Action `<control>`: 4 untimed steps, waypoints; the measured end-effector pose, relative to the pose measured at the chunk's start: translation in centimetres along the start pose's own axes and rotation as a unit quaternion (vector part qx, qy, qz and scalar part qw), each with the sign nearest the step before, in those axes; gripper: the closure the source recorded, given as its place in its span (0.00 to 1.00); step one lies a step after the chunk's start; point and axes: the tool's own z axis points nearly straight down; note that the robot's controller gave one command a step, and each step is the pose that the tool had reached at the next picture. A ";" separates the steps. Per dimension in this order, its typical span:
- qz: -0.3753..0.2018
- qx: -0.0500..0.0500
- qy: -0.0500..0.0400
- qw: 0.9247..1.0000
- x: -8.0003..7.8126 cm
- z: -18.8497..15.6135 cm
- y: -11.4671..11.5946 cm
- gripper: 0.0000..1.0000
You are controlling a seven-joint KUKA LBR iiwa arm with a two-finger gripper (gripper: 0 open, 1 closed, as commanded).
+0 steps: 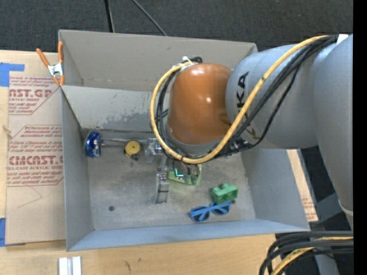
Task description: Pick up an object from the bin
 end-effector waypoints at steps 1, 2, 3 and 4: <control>0.084 0.001 -0.002 0.997 -6.2 2.1 -8.2 0.00; 0.073 0.001 0.003 0.997 -3.5 11.9 -9.4 0.00; 0.073 0.000 -0.001 0.997 -3.7 11.4 -9.2 1.00; 0.062 -0.001 -0.006 0.998 -3.1 -8.3 -8.6 1.00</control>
Offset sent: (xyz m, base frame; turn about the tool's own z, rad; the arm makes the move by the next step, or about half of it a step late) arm 0.0610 -0.0783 -0.0203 0.1625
